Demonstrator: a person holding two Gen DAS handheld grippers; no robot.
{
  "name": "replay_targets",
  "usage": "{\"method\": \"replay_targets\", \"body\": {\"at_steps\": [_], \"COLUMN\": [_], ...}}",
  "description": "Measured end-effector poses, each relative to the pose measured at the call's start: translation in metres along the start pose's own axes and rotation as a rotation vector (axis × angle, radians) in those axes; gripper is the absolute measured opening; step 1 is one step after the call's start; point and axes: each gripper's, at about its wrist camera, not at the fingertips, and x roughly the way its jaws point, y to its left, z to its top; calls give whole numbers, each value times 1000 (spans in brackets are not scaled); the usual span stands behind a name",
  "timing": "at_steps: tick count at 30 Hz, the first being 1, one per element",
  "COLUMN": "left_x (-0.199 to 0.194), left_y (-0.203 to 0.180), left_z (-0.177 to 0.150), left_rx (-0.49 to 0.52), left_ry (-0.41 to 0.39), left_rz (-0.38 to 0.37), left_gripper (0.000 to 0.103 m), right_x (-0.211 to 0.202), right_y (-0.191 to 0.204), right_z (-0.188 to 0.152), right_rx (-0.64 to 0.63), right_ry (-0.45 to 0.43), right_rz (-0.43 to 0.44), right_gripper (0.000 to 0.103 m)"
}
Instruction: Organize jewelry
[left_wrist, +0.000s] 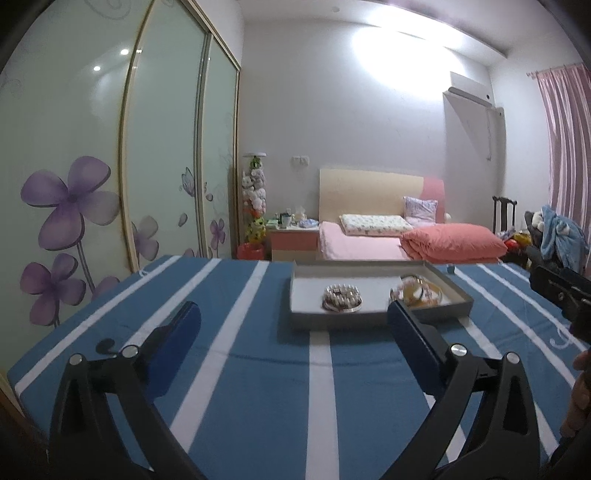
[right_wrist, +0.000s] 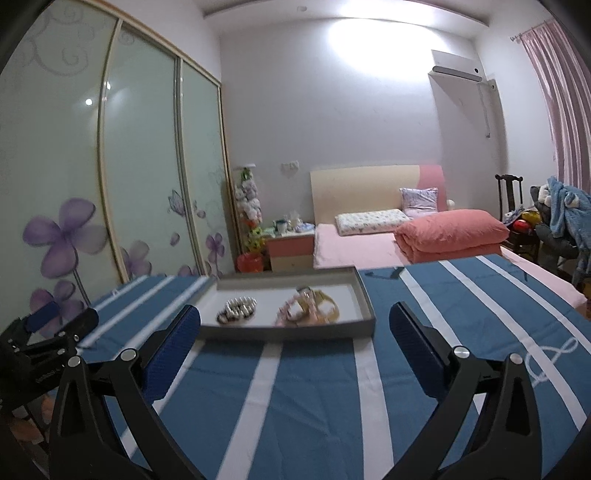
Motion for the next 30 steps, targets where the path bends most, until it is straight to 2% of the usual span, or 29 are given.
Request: {"method": "replay_targets", "body": {"at_steps": [4,8,30], "left_x": [-5,-9,-10], "left_y": [-7,-12,-11], "left_z": [-10,-14,-13], "left_rx": [28,49,33], "left_ry": [-19,-38,-24], "left_rz": [1,-6,-16], "left_gripper": [98,98,98], "right_x": [-6,-12,-14], "right_y": [6,13,12], "right_z": [-17,-27,-27], "right_rx": [-23,-47,-22], "right_ry": [-10,-16,-6], "right_rz": [-30,-21,-13], "right_gripper": [101,101,101]}}
